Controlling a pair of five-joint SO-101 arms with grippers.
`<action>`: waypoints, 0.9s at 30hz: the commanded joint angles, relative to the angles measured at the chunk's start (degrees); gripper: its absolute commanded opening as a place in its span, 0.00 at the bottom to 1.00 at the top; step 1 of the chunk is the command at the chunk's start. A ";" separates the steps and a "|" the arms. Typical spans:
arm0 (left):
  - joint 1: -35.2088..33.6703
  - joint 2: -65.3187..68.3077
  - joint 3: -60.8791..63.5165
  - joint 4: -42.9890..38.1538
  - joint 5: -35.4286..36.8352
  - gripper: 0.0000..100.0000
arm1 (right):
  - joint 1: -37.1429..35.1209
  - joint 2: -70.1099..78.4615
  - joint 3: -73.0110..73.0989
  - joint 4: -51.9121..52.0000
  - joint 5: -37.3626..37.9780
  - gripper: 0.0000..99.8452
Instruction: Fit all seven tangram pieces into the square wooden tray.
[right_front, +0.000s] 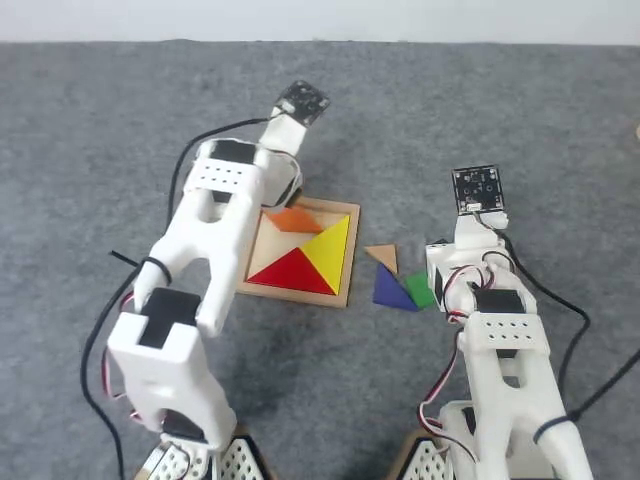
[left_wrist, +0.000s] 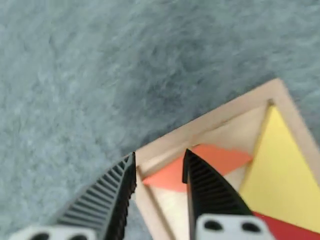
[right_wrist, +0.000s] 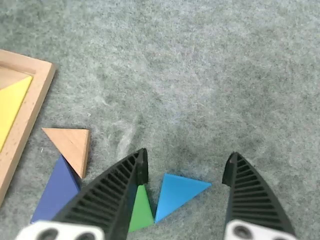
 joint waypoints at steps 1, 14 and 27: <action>1.85 -0.62 -2.51 -0.53 0.18 0.15 | 0.22 -1.89 -0.18 -1.27 0.88 0.25; -2.29 -0.44 4.62 0.18 -4.13 0.16 | -0.57 -1.89 -0.18 -1.10 0.88 0.25; 0.00 5.27 2.68 -1.67 -4.22 0.16 | -0.66 -1.89 -0.18 -0.92 0.88 0.25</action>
